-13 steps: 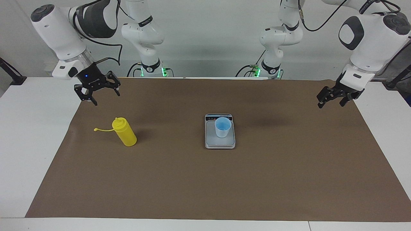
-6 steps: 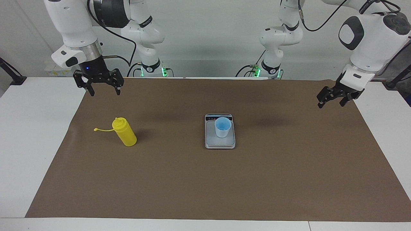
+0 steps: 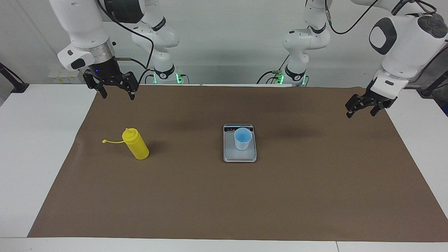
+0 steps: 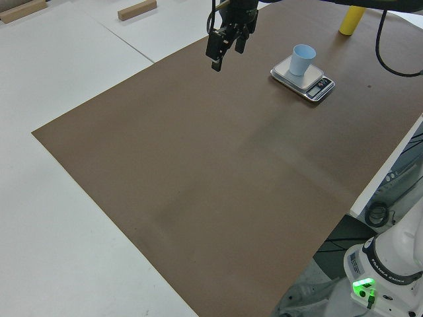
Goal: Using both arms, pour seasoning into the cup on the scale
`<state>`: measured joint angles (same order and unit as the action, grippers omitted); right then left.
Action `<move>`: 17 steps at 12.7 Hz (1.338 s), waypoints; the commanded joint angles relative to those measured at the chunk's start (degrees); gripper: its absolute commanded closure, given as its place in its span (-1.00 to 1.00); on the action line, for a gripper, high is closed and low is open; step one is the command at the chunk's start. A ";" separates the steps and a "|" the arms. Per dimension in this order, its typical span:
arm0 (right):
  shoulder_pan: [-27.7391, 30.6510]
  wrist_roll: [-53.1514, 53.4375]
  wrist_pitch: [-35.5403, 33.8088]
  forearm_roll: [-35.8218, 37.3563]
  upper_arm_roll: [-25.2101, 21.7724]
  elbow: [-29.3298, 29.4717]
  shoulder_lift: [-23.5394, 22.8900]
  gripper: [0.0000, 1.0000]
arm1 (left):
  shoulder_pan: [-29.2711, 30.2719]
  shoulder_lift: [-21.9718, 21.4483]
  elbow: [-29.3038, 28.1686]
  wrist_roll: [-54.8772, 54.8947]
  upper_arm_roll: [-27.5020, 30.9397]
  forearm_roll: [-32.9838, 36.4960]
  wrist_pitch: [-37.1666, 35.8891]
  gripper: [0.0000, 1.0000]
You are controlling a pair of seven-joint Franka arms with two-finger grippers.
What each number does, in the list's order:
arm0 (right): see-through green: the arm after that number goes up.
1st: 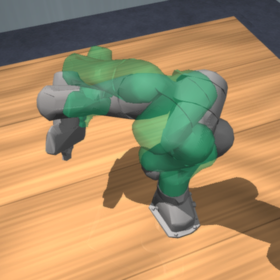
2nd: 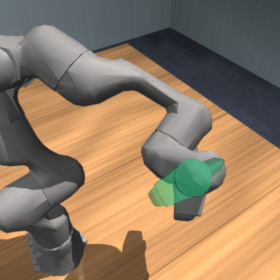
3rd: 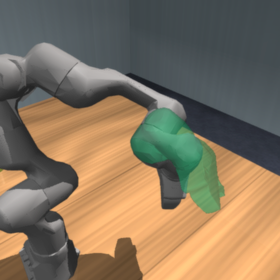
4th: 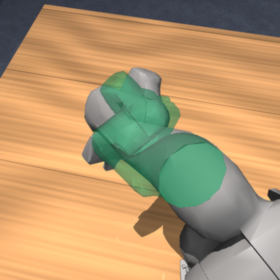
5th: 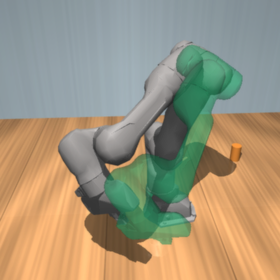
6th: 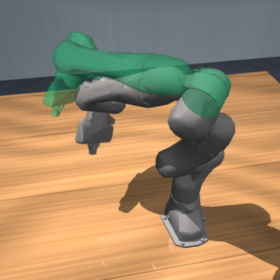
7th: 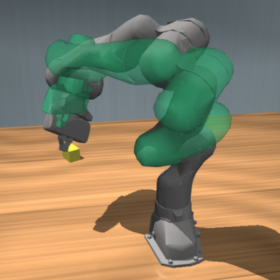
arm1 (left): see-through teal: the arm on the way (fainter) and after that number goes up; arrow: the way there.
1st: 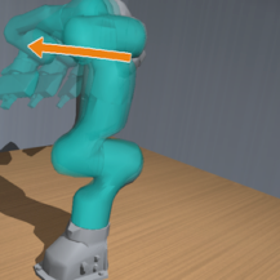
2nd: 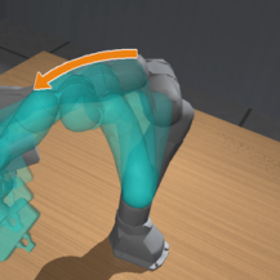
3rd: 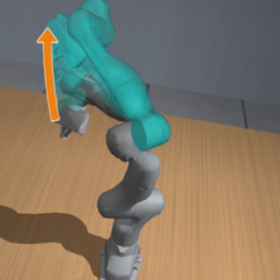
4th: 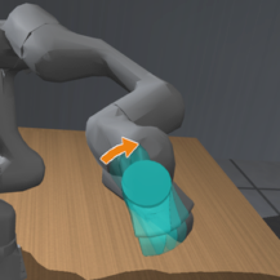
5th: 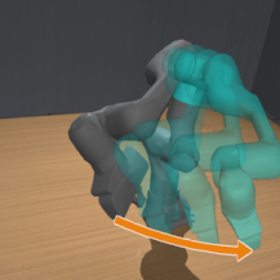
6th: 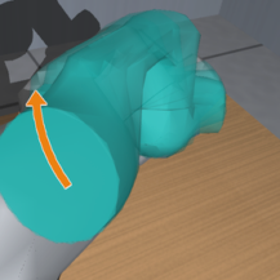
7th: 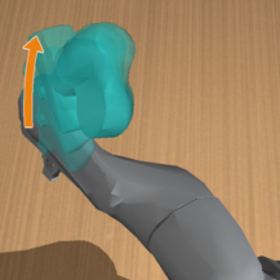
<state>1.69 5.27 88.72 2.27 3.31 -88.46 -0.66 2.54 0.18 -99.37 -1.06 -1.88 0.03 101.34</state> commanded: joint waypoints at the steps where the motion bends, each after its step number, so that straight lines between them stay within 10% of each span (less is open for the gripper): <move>1: 0.15 2.03 -1.88 0.28 0.47 0.84 -0.13 -1.00 | -0.26 -1.50 -1.70 0.00 0.29 0.94 0.35 -1.00; 17: 0.07 6.25 -1.01 0.11 0.47 -1.27 0.83 -1.00 | -0.26 -1.50 -1.70 0.00 0.29 0.94 0.35 -1.00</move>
<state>1.61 10.02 87.63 2.26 3.31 -88.60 -0.65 2.54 0.18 -99.37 -1.06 -1.88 0.03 101.34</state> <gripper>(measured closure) 0.000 0.000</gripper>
